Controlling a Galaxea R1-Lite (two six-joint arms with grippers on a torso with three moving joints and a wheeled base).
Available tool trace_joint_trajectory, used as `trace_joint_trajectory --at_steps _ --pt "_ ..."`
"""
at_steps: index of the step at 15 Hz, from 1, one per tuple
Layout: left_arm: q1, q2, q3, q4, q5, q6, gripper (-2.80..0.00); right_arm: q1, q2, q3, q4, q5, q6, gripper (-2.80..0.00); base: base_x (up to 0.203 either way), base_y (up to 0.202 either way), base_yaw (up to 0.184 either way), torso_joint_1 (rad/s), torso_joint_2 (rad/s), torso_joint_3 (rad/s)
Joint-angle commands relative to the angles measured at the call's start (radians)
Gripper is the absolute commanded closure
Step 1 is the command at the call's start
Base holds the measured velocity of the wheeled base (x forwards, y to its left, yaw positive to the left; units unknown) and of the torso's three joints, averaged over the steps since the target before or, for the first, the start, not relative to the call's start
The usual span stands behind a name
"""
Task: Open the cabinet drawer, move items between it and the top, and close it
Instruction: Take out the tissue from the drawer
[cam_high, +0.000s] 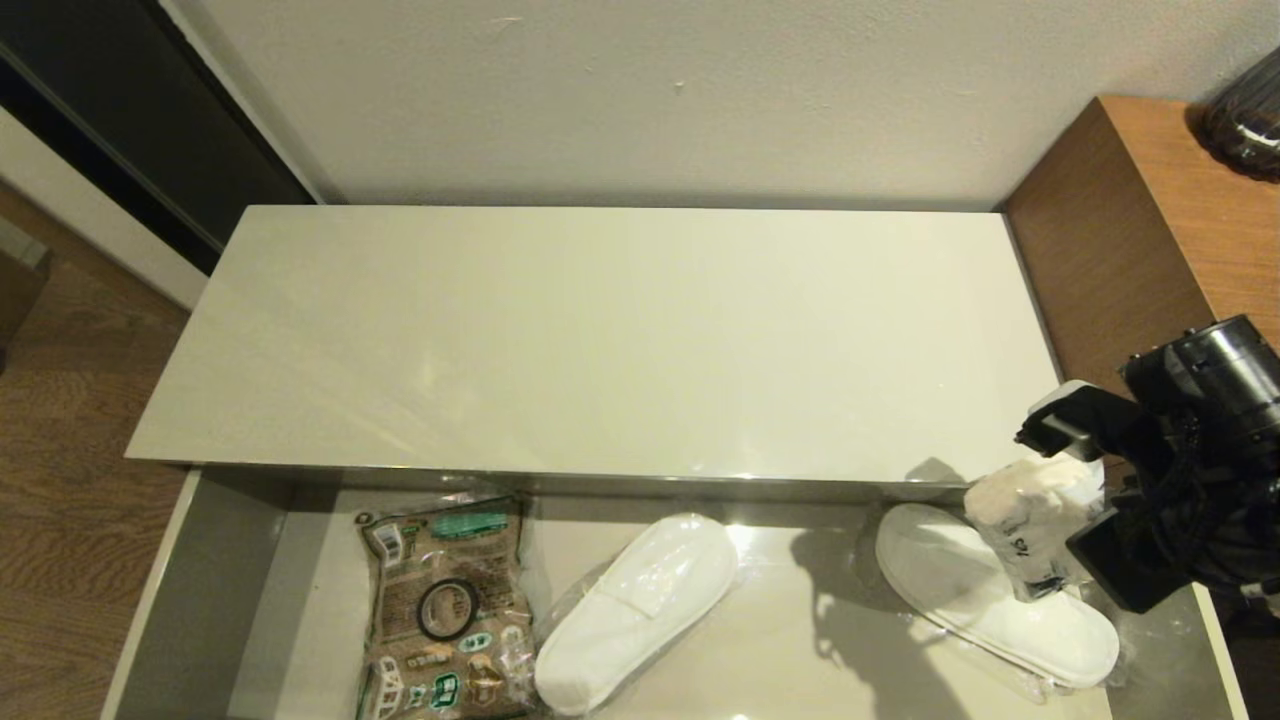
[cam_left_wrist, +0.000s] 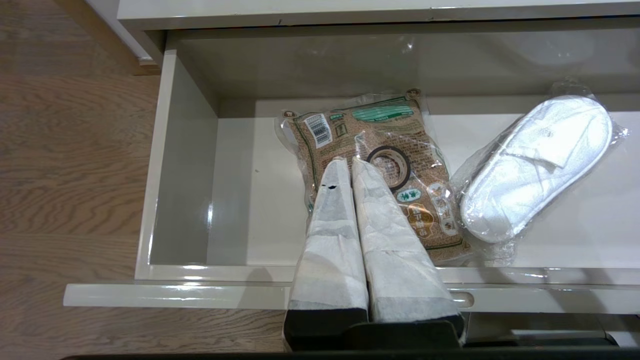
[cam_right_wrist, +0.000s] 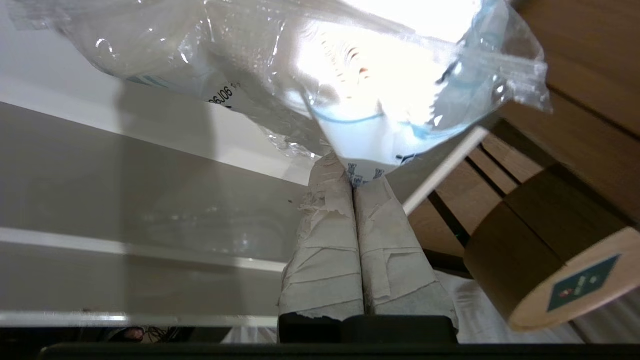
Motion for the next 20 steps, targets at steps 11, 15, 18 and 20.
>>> trace_joint_trajectory --at_steps 11,15,18,20 --pt "0.0 0.001 -0.001 0.0 0.0 0.0 0.0 -0.01 0.126 -0.587 0.308 -0.017 0.024 0.0 0.0 0.0 0.0 0.0 0.0 0.0" --pt "0.0 0.001 0.0 0.0 0.0 0.0 0.0 0.011 0.038 -0.361 0.373 -0.015 0.064 0.0 0.0 0.0 0.0 0.0 0.0 0.0" --pt "0.0 0.001 0.0 0.0 0.0 0.0 0.0 0.062 -0.011 -0.144 0.371 -0.016 0.101 0.0 0.0 0.0 0.0 0.0 0.0 0.0" --pt "0.0 0.001 0.0 0.0 0.0 0.0 0.0 0.114 -0.022 -0.004 0.338 -0.017 0.145 0.0 0.0 0.0 0.0 0.0 0.0 0.0"
